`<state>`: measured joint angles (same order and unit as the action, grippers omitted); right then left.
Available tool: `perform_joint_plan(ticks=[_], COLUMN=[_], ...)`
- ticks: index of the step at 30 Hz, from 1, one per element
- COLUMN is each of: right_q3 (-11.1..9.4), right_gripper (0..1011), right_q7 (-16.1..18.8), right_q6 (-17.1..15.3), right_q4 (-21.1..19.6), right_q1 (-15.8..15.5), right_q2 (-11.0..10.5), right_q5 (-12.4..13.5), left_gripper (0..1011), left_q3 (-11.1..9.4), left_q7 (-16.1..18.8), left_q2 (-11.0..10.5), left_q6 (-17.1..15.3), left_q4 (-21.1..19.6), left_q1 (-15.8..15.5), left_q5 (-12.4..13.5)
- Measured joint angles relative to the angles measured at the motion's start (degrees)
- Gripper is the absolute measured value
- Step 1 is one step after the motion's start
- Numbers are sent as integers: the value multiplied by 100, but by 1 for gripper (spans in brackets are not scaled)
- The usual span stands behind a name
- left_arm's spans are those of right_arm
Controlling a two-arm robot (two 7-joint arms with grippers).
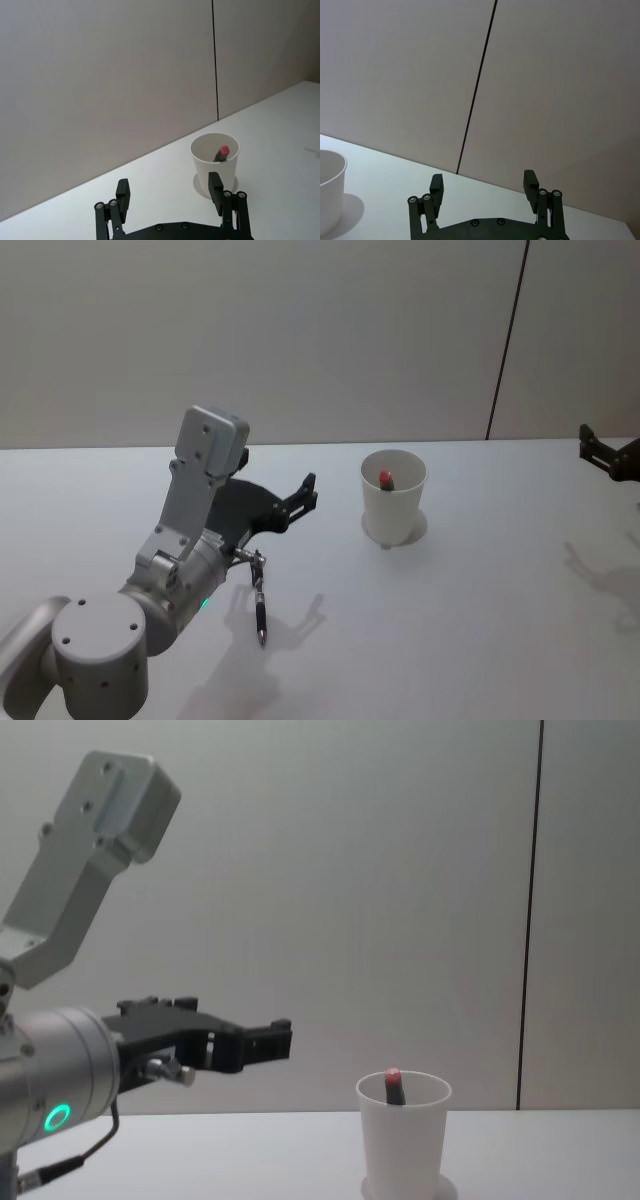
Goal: Place the pen into the pen holder.
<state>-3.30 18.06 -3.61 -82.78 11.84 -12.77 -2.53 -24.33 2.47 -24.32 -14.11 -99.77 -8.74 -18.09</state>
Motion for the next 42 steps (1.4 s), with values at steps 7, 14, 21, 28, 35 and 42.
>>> perform_joint_plan(ticks=[7, 14, 21, 28, 35, 42], right_q3=[0, 0, 0, 0, 0, 0], right_gripper=[1001, 1001, 1001, 1001, 1001, 1001], right_q7=[-1, -1, -1, -1, -1, -1], right_q6=[0, 0, 0, 0, 1, 1], right_q4=[0, 0, 1, 1, 1, 1], right_q1=[0, 0, 0, 0, 0, 0], right_q2=[0, 0, 0, 0, 0, 0], right_q5=[0, 0, 0, 0, 0, 0], left_gripper=[1000, 1000, 1000, 1000, 1000, 1000], left_q3=[23, 38, 60, 82, 104, 127], left_q7=[50, 225, 399, 449, 377, 177], left_q2=[-21, 5, 56, 95, 121, 137], left_q6=[-215, -346, -543, -802, -1114, -1391], left_q4=[-34, -26, 30, 104, 209, 367], left_q1=[99, 191, 250, 261, 235, 172], left_q5=[-224, -422, -645, -808, -899, -921])
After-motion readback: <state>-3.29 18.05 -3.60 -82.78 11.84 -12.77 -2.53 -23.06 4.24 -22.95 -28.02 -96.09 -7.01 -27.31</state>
